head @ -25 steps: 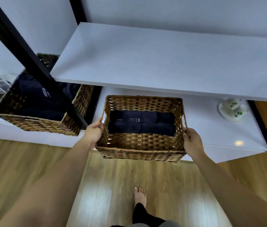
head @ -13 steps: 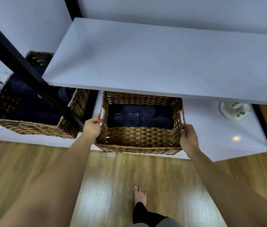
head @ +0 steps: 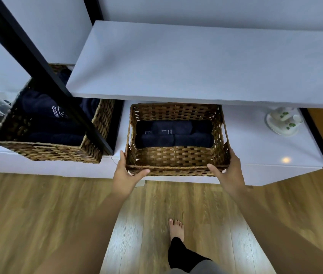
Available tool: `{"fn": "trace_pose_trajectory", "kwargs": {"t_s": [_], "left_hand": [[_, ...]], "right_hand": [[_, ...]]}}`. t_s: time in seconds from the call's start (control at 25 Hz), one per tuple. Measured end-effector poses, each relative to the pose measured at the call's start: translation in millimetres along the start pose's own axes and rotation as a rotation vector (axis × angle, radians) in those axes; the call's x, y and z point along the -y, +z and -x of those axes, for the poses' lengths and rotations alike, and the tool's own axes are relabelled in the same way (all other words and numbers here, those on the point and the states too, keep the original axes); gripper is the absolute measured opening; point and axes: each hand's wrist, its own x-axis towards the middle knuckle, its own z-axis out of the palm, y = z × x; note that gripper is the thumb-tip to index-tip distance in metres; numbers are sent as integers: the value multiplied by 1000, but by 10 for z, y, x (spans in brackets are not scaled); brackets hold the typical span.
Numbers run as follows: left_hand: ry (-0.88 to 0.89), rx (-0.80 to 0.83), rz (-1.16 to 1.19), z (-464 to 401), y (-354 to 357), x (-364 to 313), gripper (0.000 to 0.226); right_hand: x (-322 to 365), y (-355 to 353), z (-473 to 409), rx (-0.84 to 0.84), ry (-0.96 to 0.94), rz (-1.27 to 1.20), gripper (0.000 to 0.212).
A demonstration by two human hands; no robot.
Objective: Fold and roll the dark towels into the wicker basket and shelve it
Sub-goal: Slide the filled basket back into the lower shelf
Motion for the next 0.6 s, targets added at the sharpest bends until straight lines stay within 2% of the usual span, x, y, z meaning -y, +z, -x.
{"fn": "trace_pose_trajectory", "kwargs": {"t_s": [0.04, 0.16, 0.28, 0.6], "left_hand": [[-3, -2, 13, 22, 10, 17, 120], [25, -80, -12, 46, 47, -53, 94], [81, -87, -63, -7, 63, -105, 83], [107, -51, -141, -504, 199, -179, 81]], "right_hand": [[-28, 18, 28, -11, 7, 9, 97], [-71, 43, 90, -66, 60, 10, 100], [-66, 36, 129, -120, 102, -6, 90], [28, -8, -193, -164, 103, -25, 80]]}}
